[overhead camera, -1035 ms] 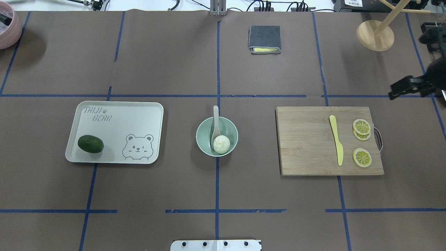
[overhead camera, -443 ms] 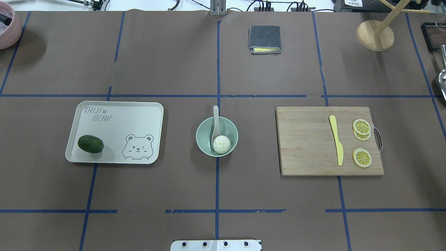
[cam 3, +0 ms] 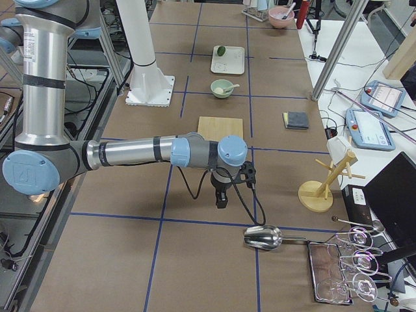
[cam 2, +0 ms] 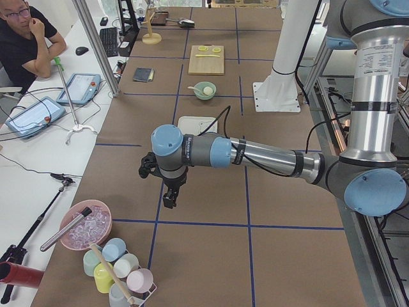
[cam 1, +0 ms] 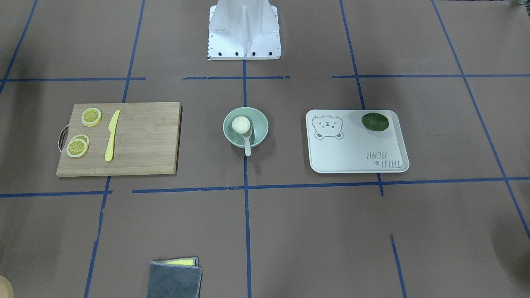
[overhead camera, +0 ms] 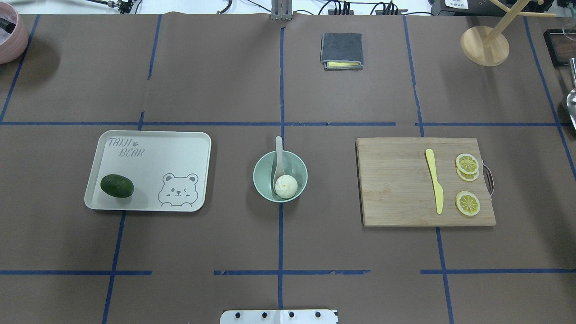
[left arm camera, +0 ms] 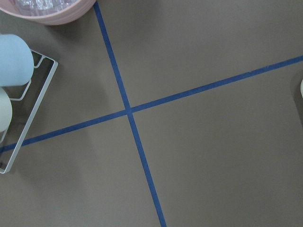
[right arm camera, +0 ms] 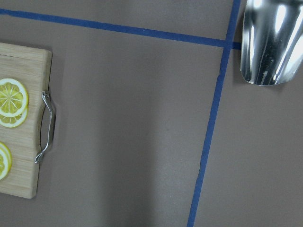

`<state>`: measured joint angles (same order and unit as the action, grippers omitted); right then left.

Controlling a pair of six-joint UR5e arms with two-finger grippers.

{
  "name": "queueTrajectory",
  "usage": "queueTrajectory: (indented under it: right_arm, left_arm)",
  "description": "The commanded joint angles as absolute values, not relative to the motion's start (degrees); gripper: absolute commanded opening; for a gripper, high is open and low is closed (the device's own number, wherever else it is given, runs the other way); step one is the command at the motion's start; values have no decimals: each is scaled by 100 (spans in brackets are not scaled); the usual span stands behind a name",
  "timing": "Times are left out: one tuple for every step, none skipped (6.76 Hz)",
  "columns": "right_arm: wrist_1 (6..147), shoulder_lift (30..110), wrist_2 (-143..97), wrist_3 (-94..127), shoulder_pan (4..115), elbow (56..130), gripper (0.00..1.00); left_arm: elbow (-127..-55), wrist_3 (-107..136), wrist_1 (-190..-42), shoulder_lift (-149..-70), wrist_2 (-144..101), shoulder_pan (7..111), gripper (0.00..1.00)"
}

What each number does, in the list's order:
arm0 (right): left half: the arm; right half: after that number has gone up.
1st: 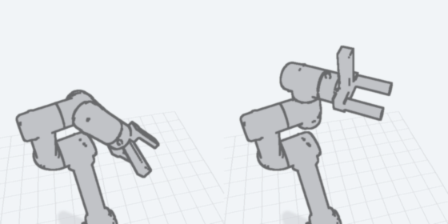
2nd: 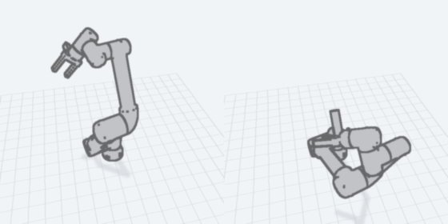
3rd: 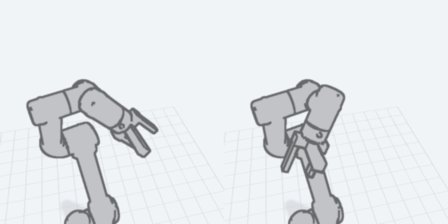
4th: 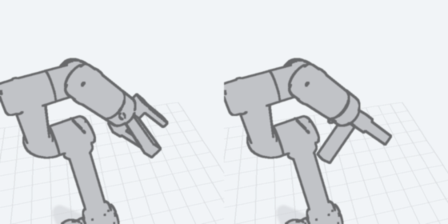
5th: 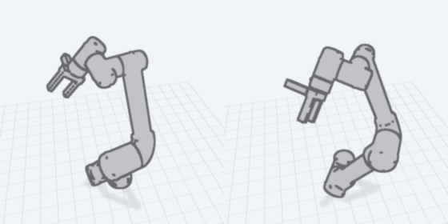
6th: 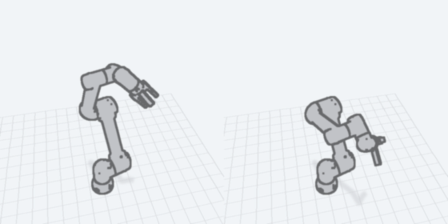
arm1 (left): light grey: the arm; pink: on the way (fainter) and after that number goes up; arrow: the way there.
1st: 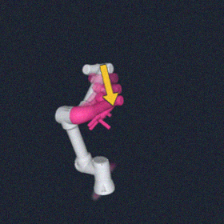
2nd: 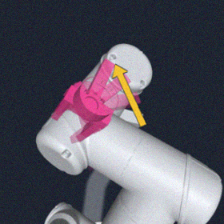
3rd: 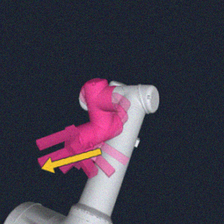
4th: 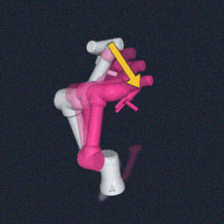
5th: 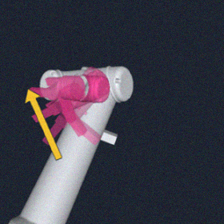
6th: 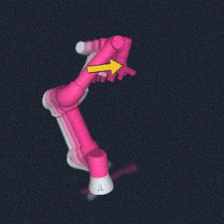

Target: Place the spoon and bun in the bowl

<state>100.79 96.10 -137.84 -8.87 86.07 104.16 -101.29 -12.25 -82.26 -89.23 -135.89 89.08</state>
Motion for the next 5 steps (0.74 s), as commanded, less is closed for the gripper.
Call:
queueTrajectory:
  right_arm:
    - [10090, 9589, -13316, -870, 8640, 10625, 100]
    - [10099, 9632, -13359, -827, 8640, 10609, 100]
    - [10099, 9659, -13507, -809, 8631, 10608, 100]
    - [10099, 9650, -13604, -809, 8631, 10608, 100]
    - [10099, 9650, -13614, -791, 8631, 10591, 100]
  left_arm:
    - [-10107, -1187, -8235, -8895, -13605, 8903, 100]
    - [-10038, -1187, -8227, -8877, -13623, 8895, 100]
    - [-10020, -1187, -8314, -8894, -13588, 8886, 100]
    - [-9802, -1187, -8671, -8929, -13614, 8886, 100]
    - [-9669, -1221, -8701, -8964, -13606, 8886, 100]
